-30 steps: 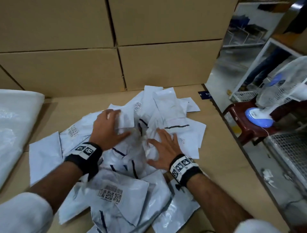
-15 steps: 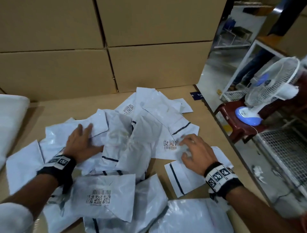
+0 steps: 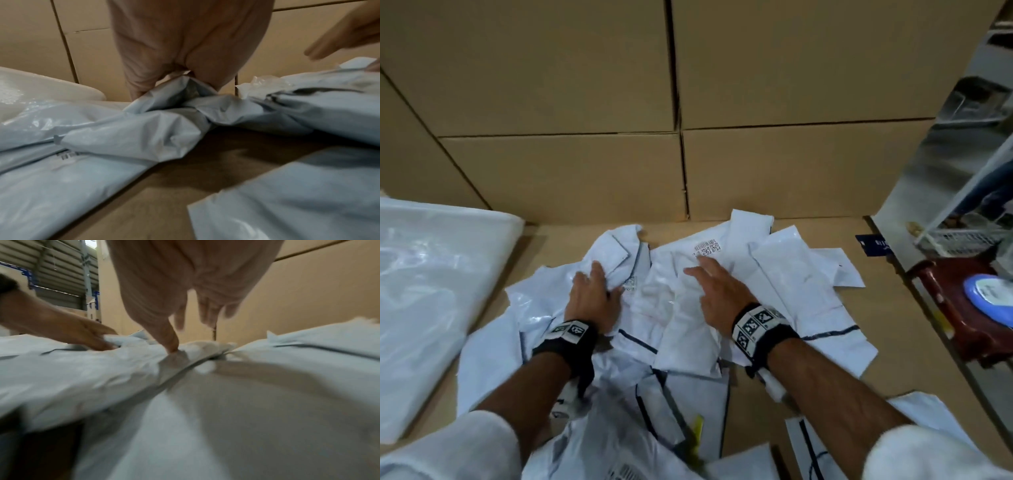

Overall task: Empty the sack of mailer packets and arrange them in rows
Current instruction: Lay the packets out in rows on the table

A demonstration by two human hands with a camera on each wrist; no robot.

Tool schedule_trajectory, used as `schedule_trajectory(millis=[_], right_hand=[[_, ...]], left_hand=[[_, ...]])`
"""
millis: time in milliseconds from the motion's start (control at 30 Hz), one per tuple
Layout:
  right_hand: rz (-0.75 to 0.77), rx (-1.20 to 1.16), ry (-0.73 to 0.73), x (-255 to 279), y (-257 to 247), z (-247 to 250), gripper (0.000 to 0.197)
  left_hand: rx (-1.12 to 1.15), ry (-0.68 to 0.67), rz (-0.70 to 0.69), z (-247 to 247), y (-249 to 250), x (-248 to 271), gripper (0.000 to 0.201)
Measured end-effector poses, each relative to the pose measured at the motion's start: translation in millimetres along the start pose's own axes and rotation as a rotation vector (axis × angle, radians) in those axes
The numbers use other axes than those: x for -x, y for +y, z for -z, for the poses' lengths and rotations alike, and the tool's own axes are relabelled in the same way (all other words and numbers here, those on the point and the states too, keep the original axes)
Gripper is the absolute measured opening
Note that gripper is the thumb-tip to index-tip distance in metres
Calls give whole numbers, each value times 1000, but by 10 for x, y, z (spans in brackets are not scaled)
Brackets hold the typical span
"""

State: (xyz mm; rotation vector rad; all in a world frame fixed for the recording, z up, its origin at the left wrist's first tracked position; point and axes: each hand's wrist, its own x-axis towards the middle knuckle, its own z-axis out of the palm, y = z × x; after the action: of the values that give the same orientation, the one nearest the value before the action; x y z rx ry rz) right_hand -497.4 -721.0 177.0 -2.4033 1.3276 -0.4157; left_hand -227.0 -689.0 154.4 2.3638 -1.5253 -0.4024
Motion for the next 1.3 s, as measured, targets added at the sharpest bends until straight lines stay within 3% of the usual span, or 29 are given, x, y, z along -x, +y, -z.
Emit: schedule_trajectory(millis=[67, 167, 300, 400, 433, 500, 567, 633, 700, 767, 867, 900, 967, 1033, 1100, 1167, 1300], right_hand=[[-74, 282, 48, -65, 184, 40, 52], [-296, 477, -54, 78, 610, 156, 69], [-556, 323, -151, 405, 1056, 253, 82], [-704, 146, 32, 541, 1326, 330, 81], [-694, 121, 116, 583, 1396, 360, 79], [-587, 143, 193, 667, 1460, 388, 71], [-393, 196, 111, 761, 1394, 357, 66], [-249, 242, -18, 813, 1310, 277, 68], [-260, 266, -61, 761, 1350, 244, 66], [-391, 304, -34, 623, 1470, 308, 62], [-603, 333, 0, 454, 1569, 475, 58], [-601, 316, 42, 422, 1565, 503, 60], [-429, 261, 160, 349, 1476, 508, 67], [-193, 203, 116, 252, 1322, 442, 79], [-99, 227, -52, 135, 1234, 307, 86], [-178, 260, -82, 11, 1277, 225, 81], [-351, 199, -47, -101, 1384, 219, 71]], left_hand=[[20, 61, 25, 26, -9, -16, 58], [-63, 79, 19, -21, 10, -74, 50], [-101, 79, -8, -141, 171, -364, 55], [-148, 15, 44, -184, 357, -581, 70], [-170, 35, 5, -197, 451, -587, 76], [-182, 83, -231, -252, 697, -457, 79], [-228, 37, -451, -379, 942, -283, 79], [-269, -148, -476, -487, 1174, -146, 85], [-211, -328, -477, -516, 1352, -68, 81], [-64, -429, -499, -466, 1477, 1, 66], [11, -451, -595, -425, 1449, 112, 64], [6, -467, -626, -416, 1401, 148, 66], [33, -503, -624, -401, 1290, 199, 69], [110, -485, -578, -363, 1198, 240, 76], [60, -370, -571, -344, 1138, 280, 91], [-83, -288, -535, -322, 1097, 322, 99], [-145, -178, -498, -338, 865, 339, 82]])
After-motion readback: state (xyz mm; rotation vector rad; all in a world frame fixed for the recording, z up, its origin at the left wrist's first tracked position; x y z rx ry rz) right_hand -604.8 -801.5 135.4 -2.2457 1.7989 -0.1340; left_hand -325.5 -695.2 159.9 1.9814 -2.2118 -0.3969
